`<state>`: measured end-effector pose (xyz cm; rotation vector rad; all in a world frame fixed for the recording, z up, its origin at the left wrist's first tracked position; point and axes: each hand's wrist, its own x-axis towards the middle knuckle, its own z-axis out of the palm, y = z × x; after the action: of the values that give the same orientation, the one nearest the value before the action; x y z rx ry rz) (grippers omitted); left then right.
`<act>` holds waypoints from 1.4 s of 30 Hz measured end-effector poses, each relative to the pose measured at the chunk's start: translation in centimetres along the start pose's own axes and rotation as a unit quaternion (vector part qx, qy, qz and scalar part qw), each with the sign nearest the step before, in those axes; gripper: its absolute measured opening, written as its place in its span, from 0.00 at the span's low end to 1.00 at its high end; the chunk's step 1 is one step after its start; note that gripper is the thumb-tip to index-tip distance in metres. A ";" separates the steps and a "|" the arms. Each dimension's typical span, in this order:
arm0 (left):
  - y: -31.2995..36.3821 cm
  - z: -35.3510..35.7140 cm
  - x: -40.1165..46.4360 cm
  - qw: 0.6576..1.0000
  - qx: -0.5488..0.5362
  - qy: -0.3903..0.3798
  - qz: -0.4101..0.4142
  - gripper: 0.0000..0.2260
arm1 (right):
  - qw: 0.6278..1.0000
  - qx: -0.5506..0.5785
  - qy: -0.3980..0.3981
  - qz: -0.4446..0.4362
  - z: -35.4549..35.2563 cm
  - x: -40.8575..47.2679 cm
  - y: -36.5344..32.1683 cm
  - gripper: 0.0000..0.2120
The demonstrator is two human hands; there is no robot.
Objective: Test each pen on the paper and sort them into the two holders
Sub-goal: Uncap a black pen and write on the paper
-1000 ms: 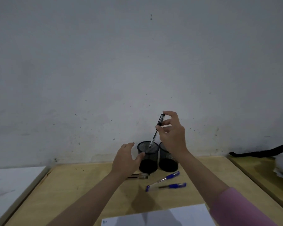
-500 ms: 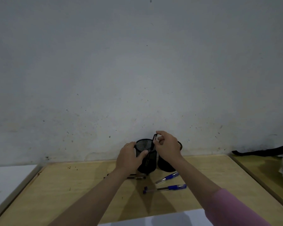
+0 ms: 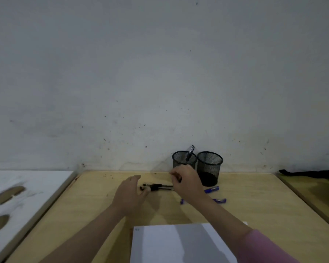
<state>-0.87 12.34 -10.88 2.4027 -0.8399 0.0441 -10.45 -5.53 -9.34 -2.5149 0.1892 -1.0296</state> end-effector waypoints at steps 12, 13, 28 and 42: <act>-4.3 0.4 -4.2 0.993 0.103 -0.050 0.018 0.31 | 0.971 -0.139 -0.191 0.048 4.0 -1.2 -2.4 0.16; -4.3 0.4 -4.2 0.993 0.103 -0.044 0.020 0.34 | 0.969 -0.146 -0.194 0.051 4.1 -1.0 -2.4 0.15; -3.1 -0.1 -5.1 0.982 0.031 0.135 0.130 0.16 | 0.982 -0.079 -0.169 -0.031 3.5 -1.9 -3.4 0.11; 3.1 -3.0 -5.5 0.958 -0.165 0.215 0.097 0.03 | 0.992 0.088 0.086 -0.040 -1.6 -4.2 -5.9 0.09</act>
<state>-6.63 15.11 -7.94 1.8939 -0.7970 0.4514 -14.80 0.41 -8.49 -2.2919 0.0434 -1.2399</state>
